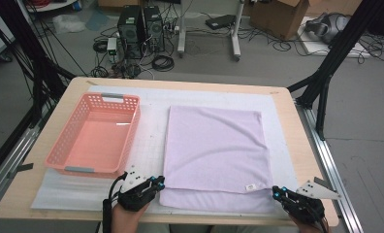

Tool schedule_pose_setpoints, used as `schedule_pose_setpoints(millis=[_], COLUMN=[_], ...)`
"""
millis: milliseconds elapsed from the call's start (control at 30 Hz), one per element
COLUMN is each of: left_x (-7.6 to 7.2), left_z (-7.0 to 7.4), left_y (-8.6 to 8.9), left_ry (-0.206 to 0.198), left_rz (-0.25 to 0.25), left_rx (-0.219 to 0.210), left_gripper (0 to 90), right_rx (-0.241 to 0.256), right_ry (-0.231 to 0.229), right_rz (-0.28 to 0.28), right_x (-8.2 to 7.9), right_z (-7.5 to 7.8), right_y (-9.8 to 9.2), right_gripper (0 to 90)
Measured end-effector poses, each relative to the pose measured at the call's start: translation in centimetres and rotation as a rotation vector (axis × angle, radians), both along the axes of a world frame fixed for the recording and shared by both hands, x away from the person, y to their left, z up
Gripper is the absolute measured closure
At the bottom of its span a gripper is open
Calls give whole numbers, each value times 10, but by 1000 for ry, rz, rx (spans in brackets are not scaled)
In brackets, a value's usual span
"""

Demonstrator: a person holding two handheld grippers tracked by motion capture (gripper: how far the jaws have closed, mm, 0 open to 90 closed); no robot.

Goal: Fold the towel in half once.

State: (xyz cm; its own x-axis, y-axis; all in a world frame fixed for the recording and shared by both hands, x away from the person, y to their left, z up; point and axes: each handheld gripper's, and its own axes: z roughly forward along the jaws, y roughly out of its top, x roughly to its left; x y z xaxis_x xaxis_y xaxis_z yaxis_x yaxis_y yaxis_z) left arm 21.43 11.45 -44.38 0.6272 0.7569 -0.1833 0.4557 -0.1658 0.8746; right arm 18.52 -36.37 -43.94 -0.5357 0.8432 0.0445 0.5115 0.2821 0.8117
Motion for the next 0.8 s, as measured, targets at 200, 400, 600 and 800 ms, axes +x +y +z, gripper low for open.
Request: schedule_pose_setpoints(millis=[200,400,600,800], left_x=[3,5,4,3], left_z=[-3,-5,-7,-7], left_y=[0,-1,-6,-7], left_ry=[19,43,54,49], left_rz=[10,27,23,30], left_rx=[6,18,54,59], left_gripper=[811,720,794,872], right_rx=[-1,-3,-3,0], right_ry=[7,10,13,13], right_rz=[6,7,11,9], right_x=[1,1,2,1], right_z=[-1,-2,-2,-1], right_y=[1,1,1,1], right_gripper=[871,870,870,870])
